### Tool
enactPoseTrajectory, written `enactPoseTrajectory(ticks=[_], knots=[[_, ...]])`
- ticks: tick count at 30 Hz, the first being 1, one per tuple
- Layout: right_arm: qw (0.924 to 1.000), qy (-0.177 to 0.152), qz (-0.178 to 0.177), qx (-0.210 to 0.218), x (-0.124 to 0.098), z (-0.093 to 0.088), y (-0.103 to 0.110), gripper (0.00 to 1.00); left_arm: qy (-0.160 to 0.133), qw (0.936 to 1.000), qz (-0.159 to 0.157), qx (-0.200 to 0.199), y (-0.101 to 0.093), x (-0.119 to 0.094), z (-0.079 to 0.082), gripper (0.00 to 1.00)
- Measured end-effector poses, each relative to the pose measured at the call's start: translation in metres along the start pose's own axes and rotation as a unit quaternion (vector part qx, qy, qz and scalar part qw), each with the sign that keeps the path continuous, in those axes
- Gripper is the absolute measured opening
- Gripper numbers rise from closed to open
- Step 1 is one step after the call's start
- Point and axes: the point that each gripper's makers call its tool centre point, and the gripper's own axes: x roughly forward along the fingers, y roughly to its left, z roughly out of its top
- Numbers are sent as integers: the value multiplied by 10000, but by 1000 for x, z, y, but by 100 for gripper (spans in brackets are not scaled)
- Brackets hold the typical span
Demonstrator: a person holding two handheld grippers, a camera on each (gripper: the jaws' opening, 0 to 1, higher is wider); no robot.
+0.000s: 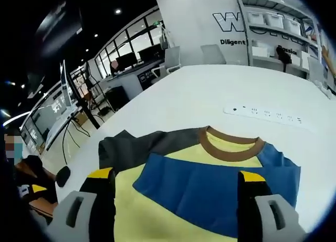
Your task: Fold the garment on the visible template until the final outline fits inside the template.
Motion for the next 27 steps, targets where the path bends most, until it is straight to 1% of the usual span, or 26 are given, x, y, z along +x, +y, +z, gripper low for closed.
enactPoseTrajectory(ticks=[1, 2, 4, 6, 10, 12, 15, 16, 17, 18, 20, 21, 22, 23, 24, 26, 27], knots=[[10000, 3, -7, -23, -2, -1, -2, 95, 15, 10000, -4, -2, 0, 0, 0, 99], [10000, 58, -16, -73, -4, -3, -3, 96, 157, 9999, 7, 42, 0, 1, -5, 99], [9999, 71, -46, -88, -7, -5, -5, 97, 224, 9997, 19, 139, 0, 2, -7, 99], [9999, -11, -81, -135, -13, -6, -10, 97, 175, 9997, 24, 158, -1, 2, -5, 99], [9999, 8, -75, -135, -15, -7, -12, 94, 129, 9998, 36, 161, 0, 1, -3, 99], [9999, -43, -140, -45, -28, -11, -22, 93, 159, 9998, 51, 129, 1, 1, -5, 99], [9997, -51, -225, 86, -36, -13, -33, 88, 131, 9998, 84, 102, 3, 0, -4, 99], [9996, -86, -242, 114, -39, -12, -35, 88, 115, 9998, 90, 102, 3, 0, -4, 99], [9994, -32, -285, 207, -45, -17, -43, 89, 132, 9999, 63, 76, 3, 0, -5, 99], [9989, -14, -400, 254, -52, -23, -53, 89, 129, 9999, 34, 42, 2, 0, -5, 98], [9986, -7, -474, 237, -57, -26, -59, 89, 116, 9999, 71, 52, 3, 0, -5, 98], [9973, -71, -656, 337, -67, -29, -72, 89, 124, 9999, 94, 45, 4, 0, -6, 98], [9961, -159, -795, 346, -78, -31, -84, 89, 126, 9999, 110, 33, 5, 0, -6, 98], [9955, -136, -844, 399, -83, -36, -90, 89, 128, 9998, 125, 22, 6, -1, -6, 98], [9931, -136, -1076, 449, -95, -44, -110, 88, 126, 9999, 100, 40, 4, 0, -6, 99], [9887, -286, -1363, 552, -106, -48, -126, 86, 180, 9996, 62, 204, 1, 1, -7, 99], [9877, -269, -1437, 552, -110, -52, -131, 86, 202, 9995, 80, 213, 2, 1, -8, 99]])
